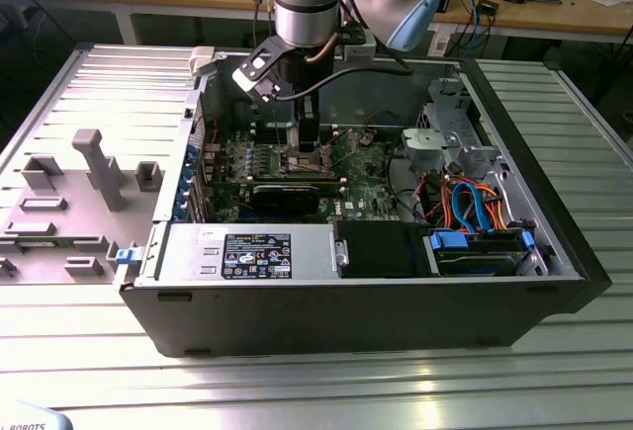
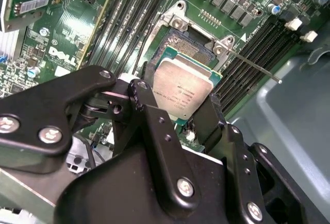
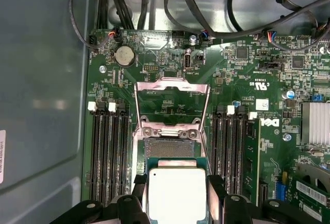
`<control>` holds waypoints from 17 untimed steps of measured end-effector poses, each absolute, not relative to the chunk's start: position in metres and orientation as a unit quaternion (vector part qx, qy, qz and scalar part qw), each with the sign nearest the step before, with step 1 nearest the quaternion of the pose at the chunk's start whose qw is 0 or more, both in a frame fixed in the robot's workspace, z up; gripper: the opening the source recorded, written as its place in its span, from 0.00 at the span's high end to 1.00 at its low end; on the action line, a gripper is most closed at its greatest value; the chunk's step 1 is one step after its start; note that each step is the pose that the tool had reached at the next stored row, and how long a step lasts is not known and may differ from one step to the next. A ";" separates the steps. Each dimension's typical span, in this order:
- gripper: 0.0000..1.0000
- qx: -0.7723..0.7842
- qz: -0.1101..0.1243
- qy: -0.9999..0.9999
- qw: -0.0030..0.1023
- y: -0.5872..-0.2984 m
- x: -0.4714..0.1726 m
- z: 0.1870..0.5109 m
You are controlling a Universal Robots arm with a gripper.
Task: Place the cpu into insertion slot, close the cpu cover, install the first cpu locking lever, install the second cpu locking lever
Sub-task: 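Place the cpu into insertion slot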
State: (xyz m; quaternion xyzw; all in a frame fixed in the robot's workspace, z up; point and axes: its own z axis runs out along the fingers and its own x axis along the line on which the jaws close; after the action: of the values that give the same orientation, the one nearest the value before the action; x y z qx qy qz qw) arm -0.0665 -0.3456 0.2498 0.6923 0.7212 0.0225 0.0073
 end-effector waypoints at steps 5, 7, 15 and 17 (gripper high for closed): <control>0.45 0.692 0.022 0.721 0.007 -0.346 -0.067 0.249; 0.45 0.692 0.022 0.721 0.007 -0.346 -0.067 0.249; 0.45 0.692 0.022 0.721 0.007 -0.345 -0.068 0.245; 0.45 0.692 0.022 0.721 0.007 -0.345 -0.068 0.245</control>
State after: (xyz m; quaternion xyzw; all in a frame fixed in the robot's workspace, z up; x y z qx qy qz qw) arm -0.0685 -0.3452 0.2446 0.6924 0.7212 0.0223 0.0074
